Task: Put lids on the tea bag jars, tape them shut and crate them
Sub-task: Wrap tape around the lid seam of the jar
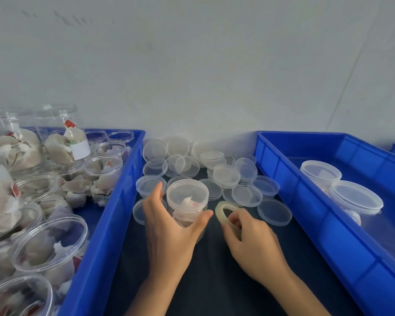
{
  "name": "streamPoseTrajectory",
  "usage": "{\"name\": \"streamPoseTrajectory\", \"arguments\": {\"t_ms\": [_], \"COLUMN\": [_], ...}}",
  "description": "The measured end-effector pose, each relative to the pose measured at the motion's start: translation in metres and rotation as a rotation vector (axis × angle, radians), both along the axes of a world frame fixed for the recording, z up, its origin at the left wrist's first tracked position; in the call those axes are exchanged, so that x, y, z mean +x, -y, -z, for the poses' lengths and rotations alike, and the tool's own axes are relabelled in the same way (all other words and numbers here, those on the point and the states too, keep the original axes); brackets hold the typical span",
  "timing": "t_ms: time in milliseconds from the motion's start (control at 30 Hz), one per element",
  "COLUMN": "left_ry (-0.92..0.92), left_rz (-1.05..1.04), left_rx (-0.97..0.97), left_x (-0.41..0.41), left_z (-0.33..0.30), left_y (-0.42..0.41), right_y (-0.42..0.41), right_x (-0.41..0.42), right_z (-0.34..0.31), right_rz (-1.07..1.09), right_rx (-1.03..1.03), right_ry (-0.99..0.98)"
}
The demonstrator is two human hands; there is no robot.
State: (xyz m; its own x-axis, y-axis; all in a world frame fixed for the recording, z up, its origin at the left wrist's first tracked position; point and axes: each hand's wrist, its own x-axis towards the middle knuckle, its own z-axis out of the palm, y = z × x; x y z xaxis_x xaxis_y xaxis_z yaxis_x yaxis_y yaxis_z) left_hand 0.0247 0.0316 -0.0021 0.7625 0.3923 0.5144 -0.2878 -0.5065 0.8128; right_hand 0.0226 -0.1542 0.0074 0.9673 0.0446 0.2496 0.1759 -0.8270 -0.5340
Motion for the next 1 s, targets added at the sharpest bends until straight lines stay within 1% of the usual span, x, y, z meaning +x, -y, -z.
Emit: {"name": "streamPoseTrajectory", "arguments": {"t_ms": [67, 100, 133, 167, 200, 233, 267, 300, 333, 367, 433, 500, 633, 867, 1000], "left_ry": [0.222, 0.335, 0.425, 0.478, 0.48, 0.44, 0.354, 0.221, 0.087, 0.0, -0.069, -0.101, -0.049, 0.024, 0.05], "left_rz": [-0.135, -0.156, -0.113, -0.023, 0.075, 0.159, 0.226, 0.282, 0.325, 0.346, 0.361, 0.357, 0.28, 0.209, 0.185], "left_rx": [0.118, 0.166, 0.191, 0.214, 0.248, 0.279, 0.297, 0.289, 0.266, 0.252, 0.229, 0.171, 0.207, 0.152, 0.082], "left_x": [-0.007, -0.011, -0.016, -0.021, -0.027, -0.032, -0.034, -0.036, -0.036, -0.034, -0.03, -0.028, -0.024, -0.026, -0.025], "left_z": [-0.004, -0.003, -0.001, 0.002, 0.006, 0.009, 0.01, 0.011, 0.011, 0.014, 0.017, 0.016, 0.011, 0.008, 0.008], "left_y": [0.003, 0.006, 0.01, 0.015, 0.02, 0.025, 0.03, 0.034, 0.038, 0.04, 0.042, 0.041, 0.04, 0.038, 0.037], "right_y": [-0.003, -0.005, -0.008, -0.009, -0.011, -0.011, -0.01, -0.009, -0.008, -0.005, -0.001, 0.0, 0.002, 0.003, 0.005], "right_x": [0.007, 0.008, 0.008, 0.006, 0.004, 0.001, 0.0, -0.002, -0.004, -0.004, -0.006, -0.007, -0.01, -0.013, -0.015], "right_z": [-0.003, -0.004, -0.003, -0.002, 0.001, 0.003, 0.005, 0.007, 0.008, 0.009, 0.011, 0.013, 0.017, 0.02, 0.018], "right_rz": [-0.028, -0.051, -0.066, -0.079, -0.091, -0.107, -0.127, -0.145, -0.156, -0.164, -0.181, -0.191, -0.239, -0.217, -0.232], "right_rx": [0.237, 0.339, 0.421, 0.488, 0.543, 0.584, 0.612, 0.627, 0.63, 0.623, 0.6, 0.578, 0.507, 0.319, 0.279], "right_ry": [-0.038, -0.035, -0.017, 0.004, 0.018, 0.022, 0.022, 0.025, 0.037, 0.055, 0.093, 0.122, 0.178, 0.274, 0.335]}}
